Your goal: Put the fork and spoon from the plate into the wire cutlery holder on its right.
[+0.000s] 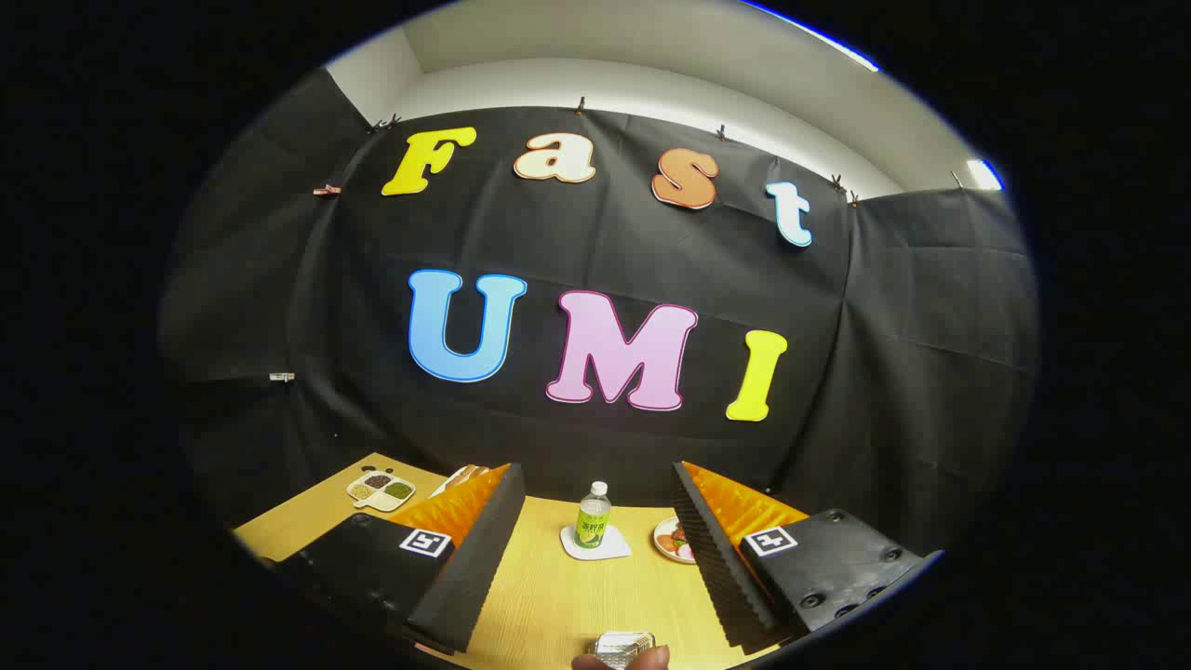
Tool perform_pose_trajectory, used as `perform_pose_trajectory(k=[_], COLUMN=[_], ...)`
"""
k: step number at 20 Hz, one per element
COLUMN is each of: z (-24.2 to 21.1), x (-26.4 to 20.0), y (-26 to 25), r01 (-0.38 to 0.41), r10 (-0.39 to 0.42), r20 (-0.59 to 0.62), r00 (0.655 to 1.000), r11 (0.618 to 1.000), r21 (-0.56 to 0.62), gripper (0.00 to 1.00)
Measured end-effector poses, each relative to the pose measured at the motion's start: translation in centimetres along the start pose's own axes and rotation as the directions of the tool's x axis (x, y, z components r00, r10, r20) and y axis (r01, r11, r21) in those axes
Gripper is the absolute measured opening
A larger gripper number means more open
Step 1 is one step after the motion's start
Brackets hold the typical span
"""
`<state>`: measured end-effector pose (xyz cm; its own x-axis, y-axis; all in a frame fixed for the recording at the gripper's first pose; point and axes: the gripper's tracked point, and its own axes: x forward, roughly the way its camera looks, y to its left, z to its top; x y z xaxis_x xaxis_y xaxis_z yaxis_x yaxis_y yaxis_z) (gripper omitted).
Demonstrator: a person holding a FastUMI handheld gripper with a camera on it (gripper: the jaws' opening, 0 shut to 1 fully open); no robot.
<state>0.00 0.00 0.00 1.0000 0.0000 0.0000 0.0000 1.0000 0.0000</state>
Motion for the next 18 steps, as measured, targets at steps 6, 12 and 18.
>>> perform_pose_trajectory(k=[6, 12, 18], z=[-0.1, -0.1, -1.3], x=[0.2, 0.2, 0.1], y=[-0.1, 0.1, 1.9], r01=[0.005, 0.004, -0.053], r10=[-0.005, -0.004, 0.054], r20=[-0.001, -0.003, -0.052], r00=[1.0, 1.0, 0.997], r11=[1.0, 1.0, 0.998], r21=[-0.001, -0.003, 0.023], gripper=[0.98, 0.98, 0.98])
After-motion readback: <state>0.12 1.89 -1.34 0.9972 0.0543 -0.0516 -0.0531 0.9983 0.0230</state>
